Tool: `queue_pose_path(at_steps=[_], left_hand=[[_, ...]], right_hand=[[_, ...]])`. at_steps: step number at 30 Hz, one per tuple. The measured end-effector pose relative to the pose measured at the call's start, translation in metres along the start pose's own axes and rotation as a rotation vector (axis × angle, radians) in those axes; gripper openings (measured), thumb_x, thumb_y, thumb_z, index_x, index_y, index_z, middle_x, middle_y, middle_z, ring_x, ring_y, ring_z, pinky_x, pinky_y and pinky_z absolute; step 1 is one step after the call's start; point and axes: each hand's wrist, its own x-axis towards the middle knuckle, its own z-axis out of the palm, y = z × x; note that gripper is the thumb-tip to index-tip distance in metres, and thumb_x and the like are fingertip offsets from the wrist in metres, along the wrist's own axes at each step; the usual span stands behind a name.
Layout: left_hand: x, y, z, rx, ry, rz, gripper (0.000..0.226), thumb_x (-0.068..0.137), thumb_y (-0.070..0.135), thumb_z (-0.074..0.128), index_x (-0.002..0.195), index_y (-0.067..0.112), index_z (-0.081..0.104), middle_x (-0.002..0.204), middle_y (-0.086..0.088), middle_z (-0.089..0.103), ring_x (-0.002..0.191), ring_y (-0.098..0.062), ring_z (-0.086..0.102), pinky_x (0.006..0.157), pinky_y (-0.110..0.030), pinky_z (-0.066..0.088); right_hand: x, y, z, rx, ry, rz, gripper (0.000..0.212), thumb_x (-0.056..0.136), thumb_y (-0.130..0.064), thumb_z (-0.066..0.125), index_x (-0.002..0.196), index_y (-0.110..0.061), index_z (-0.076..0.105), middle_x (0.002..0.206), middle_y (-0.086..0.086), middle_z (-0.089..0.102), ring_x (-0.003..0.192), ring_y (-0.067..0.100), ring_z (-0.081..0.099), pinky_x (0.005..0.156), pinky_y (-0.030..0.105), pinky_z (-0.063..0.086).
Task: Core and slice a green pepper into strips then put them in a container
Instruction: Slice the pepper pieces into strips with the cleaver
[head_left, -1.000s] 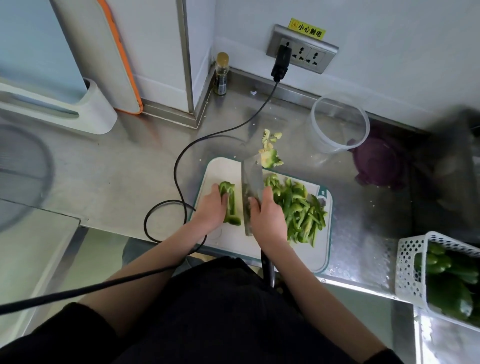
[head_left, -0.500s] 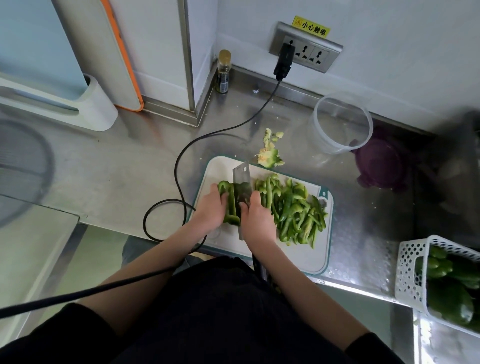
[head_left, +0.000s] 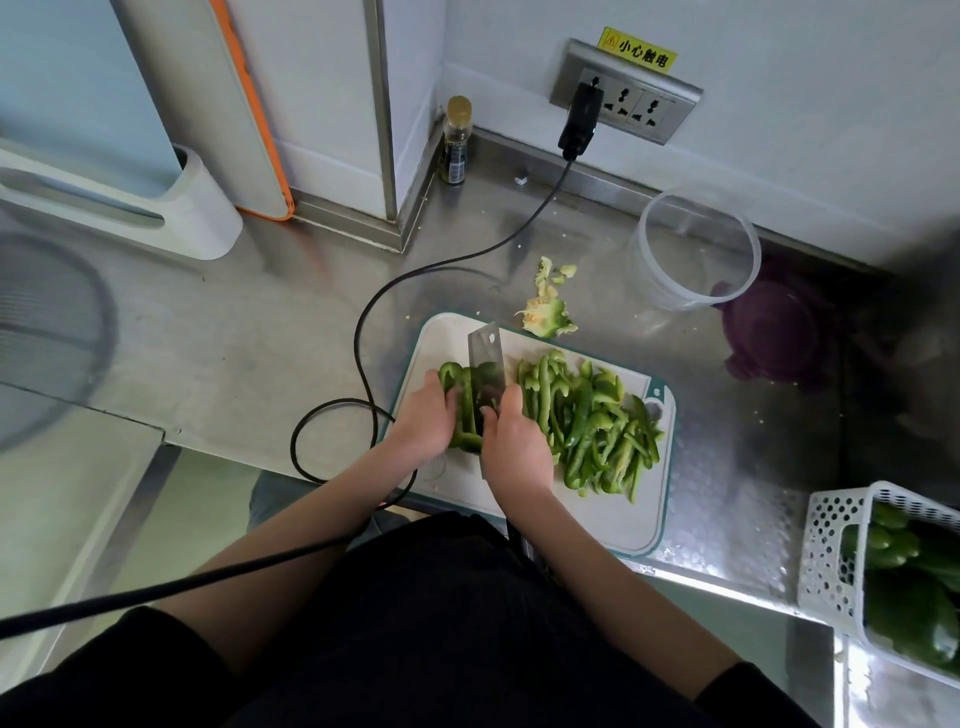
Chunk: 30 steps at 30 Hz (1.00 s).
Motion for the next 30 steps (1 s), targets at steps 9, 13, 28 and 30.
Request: queue_pose_path(at_steps=[9, 13, 28, 30], left_hand=[[-0.002, 0.000, -0.002, -0.016, -0.005, 0.003, 0.027, 0.102, 0.024, 0.034, 0.111, 0.000, 0.041, 0.088, -0.010, 0.053, 0.078, -0.023, 0.051, 0.069, -0.033, 0.037], [-0.002, 0.000, -0.002, -0.030, -0.010, -0.010, 0.027, 0.101, 0.024, 0.035, 0.110, 0.000, 0.041, 0.088, -0.011, 0.052, 0.079, -0.024, 0.051, 0.070, -0.034, 0.037], [-0.010, 0.001, 0.009, -0.109, 0.103, -0.111, 0.017, 0.100, 0.022, 0.039, 0.094, 0.007, 0.035, 0.072, -0.001, 0.042, 0.072, -0.021, 0.046, 0.064, -0.033, 0.033], [-0.011, 0.001, 0.011, -0.133, 0.108, -0.103, 0.017, 0.099, 0.020, 0.040, 0.093, 0.006, 0.034, 0.070, 0.000, 0.041, 0.069, -0.021, 0.044, 0.063, -0.033, 0.032]], right_hand=[[0.000, -0.020, 0.003, -0.177, -0.066, 0.005, 0.035, 0.096, 0.001, 0.035, 0.127, -0.011, 0.026, 0.083, 0.009, 0.063, 0.078, 0.030, 0.065, 0.061, 0.036, 0.047], [0.001, -0.025, 0.000, -0.182, -0.085, 0.005, 0.032, 0.095, 0.002, 0.034, 0.123, -0.011, 0.028, 0.093, 0.011, 0.066, 0.082, 0.033, 0.066, 0.062, 0.037, 0.044], [0.014, -0.023, -0.009, -0.217, -0.110, -0.117, 0.029, 0.092, 0.003, 0.035, 0.118, -0.011, 0.031, 0.087, 0.012, 0.064, 0.074, 0.034, 0.063, 0.056, 0.036, 0.042], [0.024, -0.028, -0.010, -0.204, -0.085, -0.133, 0.027, 0.093, 0.000, 0.035, 0.118, -0.011, 0.031, 0.086, 0.011, 0.063, 0.072, 0.032, 0.062, 0.055, 0.036, 0.042]])
